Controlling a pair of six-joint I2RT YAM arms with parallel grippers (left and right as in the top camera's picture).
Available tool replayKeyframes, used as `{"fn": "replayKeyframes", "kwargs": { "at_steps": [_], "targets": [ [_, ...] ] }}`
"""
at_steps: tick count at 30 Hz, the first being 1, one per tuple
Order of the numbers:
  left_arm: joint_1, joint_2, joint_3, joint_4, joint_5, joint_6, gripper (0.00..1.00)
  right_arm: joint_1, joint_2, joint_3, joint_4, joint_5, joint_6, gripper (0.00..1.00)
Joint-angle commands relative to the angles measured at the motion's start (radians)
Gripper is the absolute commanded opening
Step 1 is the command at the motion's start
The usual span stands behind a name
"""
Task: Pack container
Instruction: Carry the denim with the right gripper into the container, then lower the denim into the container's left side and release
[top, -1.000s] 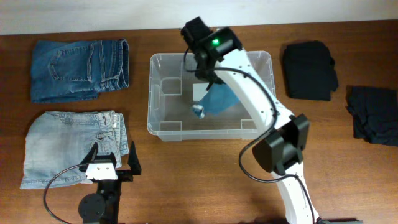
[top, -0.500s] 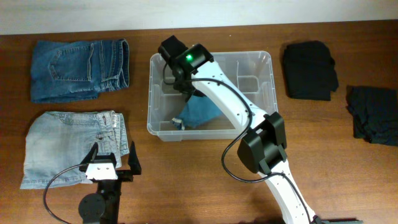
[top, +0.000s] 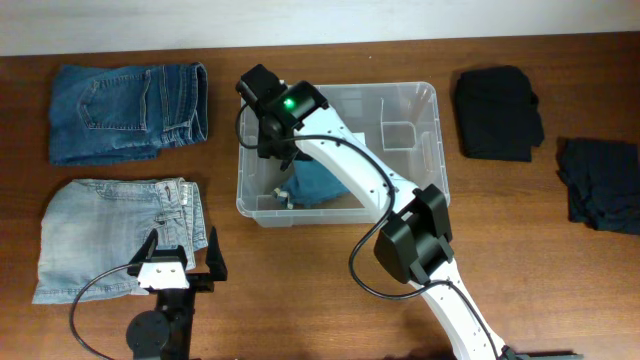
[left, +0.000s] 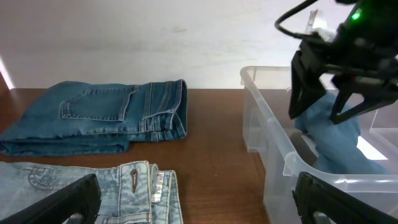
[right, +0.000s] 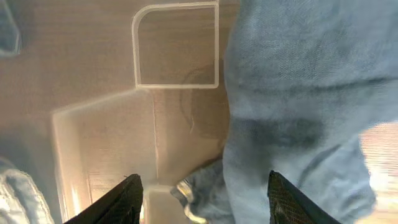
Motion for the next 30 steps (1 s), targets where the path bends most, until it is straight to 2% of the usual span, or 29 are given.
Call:
{"fn": "replayKeyframes", "kwargs": {
  "at_steps": [1,3,5,6,7,8,12,18,21,30],
  "targets": [
    [0.006,-0.005,-0.004,-0.002,0.011,0.012,0.99,-0.023,-0.122,0.059,-0.069,0.134,-0.075,0.58],
    [0.006,-0.005,-0.004,-0.002,0.011,0.012,0.99,-0.048,-0.159,0.064,-0.123,0.222,-0.092,0.52],
    [0.006,-0.005,-0.004,-0.002,0.011,0.012,0.99,-0.089,-0.167,0.064,-0.160,0.206,-0.176,0.34],
    [0.006,-0.005,-0.004,-0.002,0.011,0.012,0.99,-0.110,-0.164,0.060,-0.182,0.192,-0.186,0.18],
    [0.006,-0.005,-0.004,-0.002,0.011,0.012,0.99,-0.126,-0.156,0.051,-0.197,0.181,-0.186,0.08],
    [0.006,-0.005,-0.004,-0.002,0.011,0.012,0.99,-0.154,-0.147,0.027,-0.203,0.137,-0.187,0.04],
    [0.006,-0.005,-0.004,-0.002,0.011,0.012,0.99,-0.188,-0.117,-0.060,-0.143,0.052,-0.186,0.04],
    [0.006,-0.005,-0.004,-0.002,0.011,0.012,0.99,-0.180,-0.104,-0.307,0.116,-0.058,-0.182,0.04],
    [0.006,-0.005,-0.004,-0.002,0.011,0.012,0.99,-0.174,-0.104,-0.378,0.190,-0.084,-0.178,0.04],
    [0.006,-0.005,-0.004,-0.002,0.011,0.012,0.99,-0.108,-0.104,-0.444,0.336,-0.098,-0.187,0.04]
  ]
}}
